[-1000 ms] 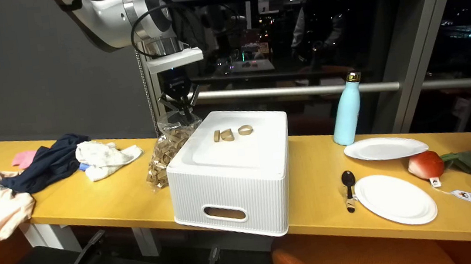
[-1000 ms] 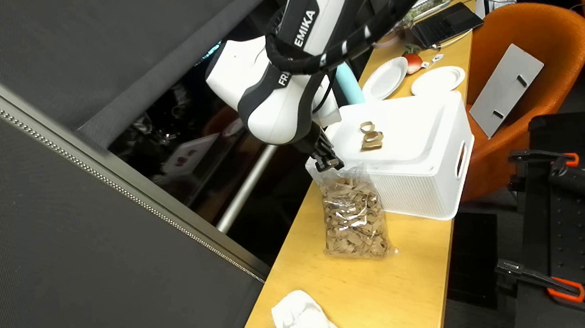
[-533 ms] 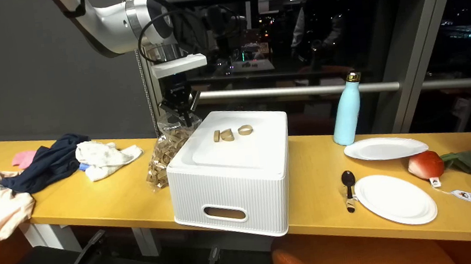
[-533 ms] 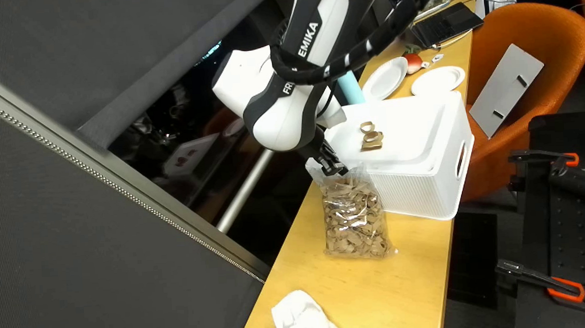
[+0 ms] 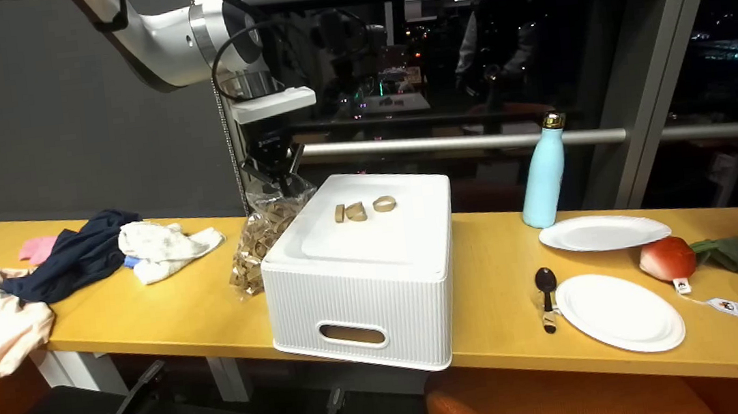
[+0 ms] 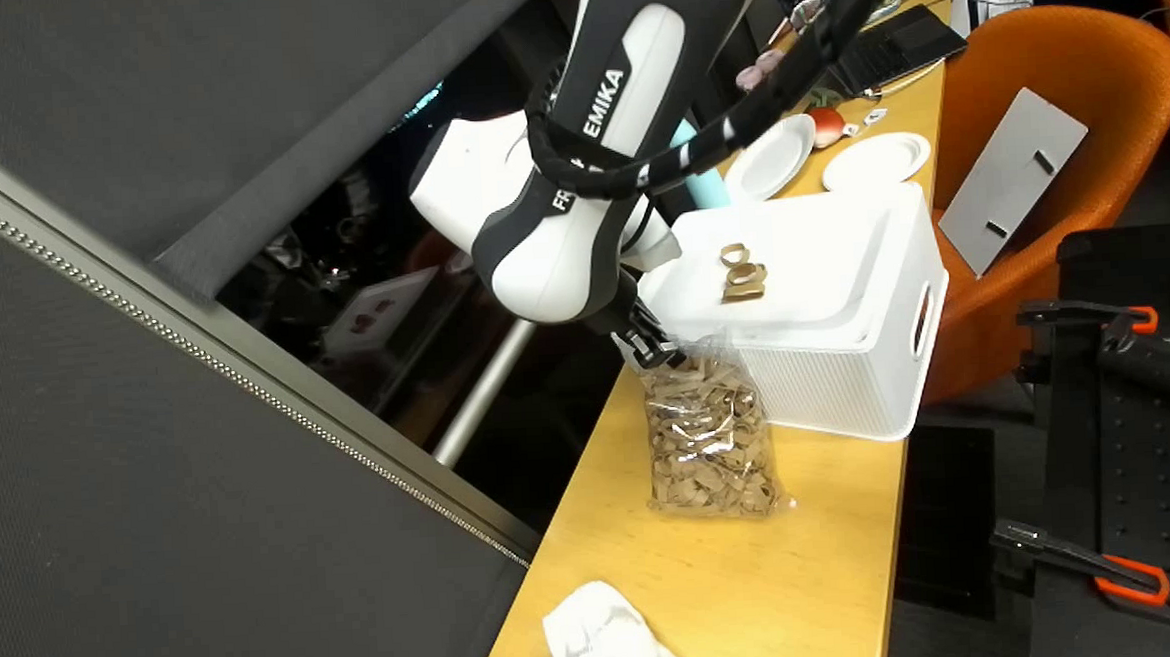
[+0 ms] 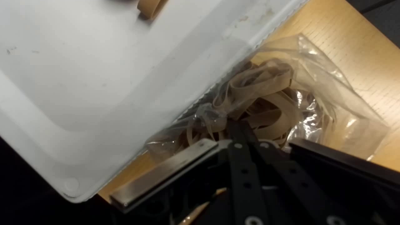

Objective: Put some of the contents of the plastic bag onto the white basket

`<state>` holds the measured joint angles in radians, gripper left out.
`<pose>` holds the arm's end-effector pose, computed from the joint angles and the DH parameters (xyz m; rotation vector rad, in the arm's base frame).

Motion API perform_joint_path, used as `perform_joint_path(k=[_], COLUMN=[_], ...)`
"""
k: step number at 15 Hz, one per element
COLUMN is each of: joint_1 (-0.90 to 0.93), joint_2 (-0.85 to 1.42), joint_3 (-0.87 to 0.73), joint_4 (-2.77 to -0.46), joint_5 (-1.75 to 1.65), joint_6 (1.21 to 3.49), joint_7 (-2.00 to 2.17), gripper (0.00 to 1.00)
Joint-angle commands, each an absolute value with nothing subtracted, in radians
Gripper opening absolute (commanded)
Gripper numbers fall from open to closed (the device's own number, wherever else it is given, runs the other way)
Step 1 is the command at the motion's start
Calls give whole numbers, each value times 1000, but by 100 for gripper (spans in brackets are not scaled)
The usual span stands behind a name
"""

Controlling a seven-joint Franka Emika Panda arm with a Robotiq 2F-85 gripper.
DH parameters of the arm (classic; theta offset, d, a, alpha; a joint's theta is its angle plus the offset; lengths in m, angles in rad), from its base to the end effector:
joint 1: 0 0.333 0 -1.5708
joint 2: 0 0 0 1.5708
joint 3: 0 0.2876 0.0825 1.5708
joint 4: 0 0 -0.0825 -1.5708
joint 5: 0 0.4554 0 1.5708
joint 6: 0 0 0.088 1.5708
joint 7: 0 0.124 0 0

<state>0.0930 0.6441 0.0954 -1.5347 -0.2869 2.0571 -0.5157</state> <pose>0.7252 0.1126 0.1903 2.7116 1.2076 -0.2158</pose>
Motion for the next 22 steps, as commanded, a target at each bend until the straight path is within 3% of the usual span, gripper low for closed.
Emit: perform_joint_path(k=[1,7,8,10,19,22], joint_1=[102,120,121,121,117,117], joint_2=[713,779,783,787,809,836], joint_3=[104,102,102,101,100,103], joint_4=[-1438,-1371,-1369,-1366,-1357,-1335], joint_5=[-300,-300,-299,-299,-300,-295], joint_6=[2007,1957,1952,1949,1955,1956], joint_7=[-552,-561,-562,-558,-563,-566], gripper=[0,0,26,32,98,100])
